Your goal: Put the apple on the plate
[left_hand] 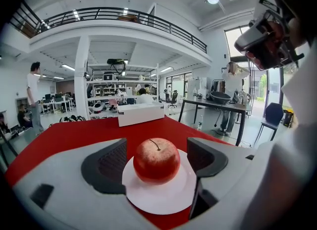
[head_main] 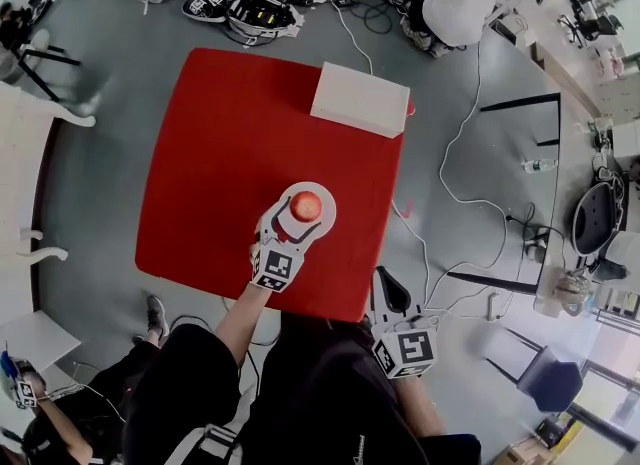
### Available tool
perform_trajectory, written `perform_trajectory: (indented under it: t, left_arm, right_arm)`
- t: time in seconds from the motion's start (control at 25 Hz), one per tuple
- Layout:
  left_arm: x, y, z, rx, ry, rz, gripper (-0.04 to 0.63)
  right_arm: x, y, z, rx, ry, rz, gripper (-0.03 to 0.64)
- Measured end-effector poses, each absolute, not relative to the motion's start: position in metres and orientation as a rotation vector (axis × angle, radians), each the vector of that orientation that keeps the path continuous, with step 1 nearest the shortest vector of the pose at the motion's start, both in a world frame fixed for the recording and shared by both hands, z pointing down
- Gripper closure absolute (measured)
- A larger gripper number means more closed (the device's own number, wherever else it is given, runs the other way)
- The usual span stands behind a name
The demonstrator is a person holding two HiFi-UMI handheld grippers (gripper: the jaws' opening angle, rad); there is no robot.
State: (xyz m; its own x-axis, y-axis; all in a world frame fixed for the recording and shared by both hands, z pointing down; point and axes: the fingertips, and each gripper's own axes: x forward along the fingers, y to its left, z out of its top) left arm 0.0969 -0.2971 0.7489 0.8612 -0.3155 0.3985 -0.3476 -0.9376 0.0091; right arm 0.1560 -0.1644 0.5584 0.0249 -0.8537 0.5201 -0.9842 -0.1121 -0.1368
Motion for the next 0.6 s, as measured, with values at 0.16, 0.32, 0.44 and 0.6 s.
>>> perform_trajectory:
  t: [0.16, 0.32, 0.44, 0.6]
  left_arm:
    - [0.087, -0.294, 0.737, 2.948, -0.574, 0.591, 0.232]
    - [0.074, -0.292, 0.717, 2.949, -0.665, 0.566, 0.254]
    - [0.067, -0.287, 0.681, 2.977, -0.746, 0.492, 0.389]
    - [0.051, -0.273, 0.636, 2.976, -0.885, 0.407, 0.589]
  right_arm:
    - [0.149, -0.162, 0.557, 2.023, -1.932, 0.716, 0.605]
    - [0.143, -0.164, 0.556, 1.98, -2.023, 0.693, 0.604]
    - [0.14, -0.163, 0.551, 1.954, -2.075, 0.683, 0.604]
    - [0.136, -0.164, 0.543, 1.874, -2.198, 0.674, 0.604]
